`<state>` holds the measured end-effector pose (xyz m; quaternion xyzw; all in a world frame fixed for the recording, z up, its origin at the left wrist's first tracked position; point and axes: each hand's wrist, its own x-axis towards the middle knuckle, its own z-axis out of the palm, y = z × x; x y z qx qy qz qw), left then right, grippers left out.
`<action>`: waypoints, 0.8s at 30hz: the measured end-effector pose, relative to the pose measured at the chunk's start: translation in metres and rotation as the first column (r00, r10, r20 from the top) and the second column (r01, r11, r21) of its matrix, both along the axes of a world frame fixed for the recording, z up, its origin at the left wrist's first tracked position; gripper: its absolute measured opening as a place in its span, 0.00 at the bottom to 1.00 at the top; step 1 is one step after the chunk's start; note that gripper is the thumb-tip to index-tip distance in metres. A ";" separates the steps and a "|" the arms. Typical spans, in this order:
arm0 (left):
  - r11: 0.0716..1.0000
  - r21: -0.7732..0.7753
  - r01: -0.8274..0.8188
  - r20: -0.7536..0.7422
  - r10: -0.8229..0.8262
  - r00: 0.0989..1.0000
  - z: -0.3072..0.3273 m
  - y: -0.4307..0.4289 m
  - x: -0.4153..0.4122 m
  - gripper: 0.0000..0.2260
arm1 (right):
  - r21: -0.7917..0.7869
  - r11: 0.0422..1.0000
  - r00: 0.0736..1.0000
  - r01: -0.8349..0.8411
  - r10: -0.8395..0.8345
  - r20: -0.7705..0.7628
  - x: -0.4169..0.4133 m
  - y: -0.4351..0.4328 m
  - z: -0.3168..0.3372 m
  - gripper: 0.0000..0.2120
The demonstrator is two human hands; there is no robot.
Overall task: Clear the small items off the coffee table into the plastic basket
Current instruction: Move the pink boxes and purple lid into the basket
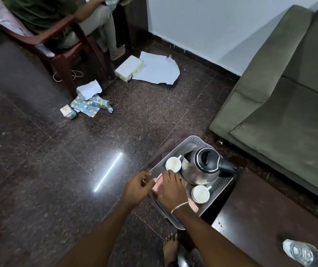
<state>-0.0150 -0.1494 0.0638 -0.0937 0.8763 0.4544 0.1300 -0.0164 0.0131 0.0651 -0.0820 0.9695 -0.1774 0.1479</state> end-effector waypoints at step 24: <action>0.637 -0.614 0.465 0.128 -0.502 0.855 -0.023 0.011 -0.012 0.14 | 0.044 0.990 0.984 -0.137 0.130 0.123 -0.015 -0.013 -0.034 0.25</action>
